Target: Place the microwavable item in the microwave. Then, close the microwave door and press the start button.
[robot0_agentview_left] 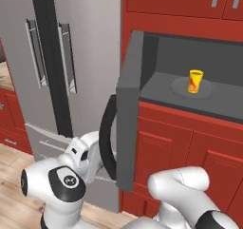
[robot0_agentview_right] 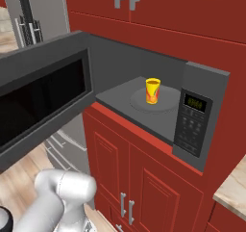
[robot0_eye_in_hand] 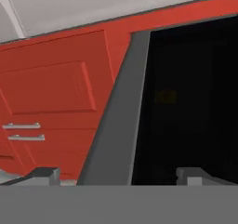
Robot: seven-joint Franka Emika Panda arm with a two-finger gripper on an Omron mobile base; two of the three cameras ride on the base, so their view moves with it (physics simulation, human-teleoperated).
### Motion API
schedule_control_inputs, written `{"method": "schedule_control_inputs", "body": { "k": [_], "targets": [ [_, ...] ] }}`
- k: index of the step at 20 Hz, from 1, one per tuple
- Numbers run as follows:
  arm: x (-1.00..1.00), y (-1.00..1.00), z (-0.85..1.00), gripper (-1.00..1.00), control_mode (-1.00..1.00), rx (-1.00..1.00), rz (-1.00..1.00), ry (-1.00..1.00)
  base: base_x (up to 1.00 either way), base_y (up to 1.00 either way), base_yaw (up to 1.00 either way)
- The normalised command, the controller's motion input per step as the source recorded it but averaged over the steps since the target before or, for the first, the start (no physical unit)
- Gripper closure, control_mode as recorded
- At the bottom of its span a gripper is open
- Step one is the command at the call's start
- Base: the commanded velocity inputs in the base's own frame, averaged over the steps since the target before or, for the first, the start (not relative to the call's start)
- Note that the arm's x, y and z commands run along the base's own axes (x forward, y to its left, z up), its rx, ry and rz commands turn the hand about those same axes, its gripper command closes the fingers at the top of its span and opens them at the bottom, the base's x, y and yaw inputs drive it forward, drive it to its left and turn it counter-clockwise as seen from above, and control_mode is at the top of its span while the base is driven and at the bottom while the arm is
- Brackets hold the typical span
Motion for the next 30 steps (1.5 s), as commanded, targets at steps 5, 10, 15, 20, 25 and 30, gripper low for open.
{"method": "schedule_control_inputs", "body": {
  "k": [5, 10, 15, 20, 25, 30],
  "targets": [
    [-0.33, -1.00, 0.12, -1.00, -1.00, 0.23, -0.29, 0.01, 0.00, 0.00, 0.00],
    [-0.52, -1.00, 0.09, -1.00, -1.00, 0.22, -0.26, 0.00, 0.00, 0.00, 0.00],
    [-0.46, -1.00, 0.09, -1.00, -1.00, 0.20, -0.24, 0.00, 0.00, 0.00, 0.00],
    [-0.12, -1.00, 0.15, -1.00, -1.00, 0.17, -0.16, 0.00, 0.00, 0.00, 0.00],
    [0.08, -1.00, 0.31, -1.00, -1.00, 0.09, -0.02, -0.04, 0.00, 0.00, 0.00],
    [0.50, -0.98, 0.44, -1.00, -1.00, 0.04, 0.02, -0.11, 0.00, 0.00, 0.00]
  ]
}}
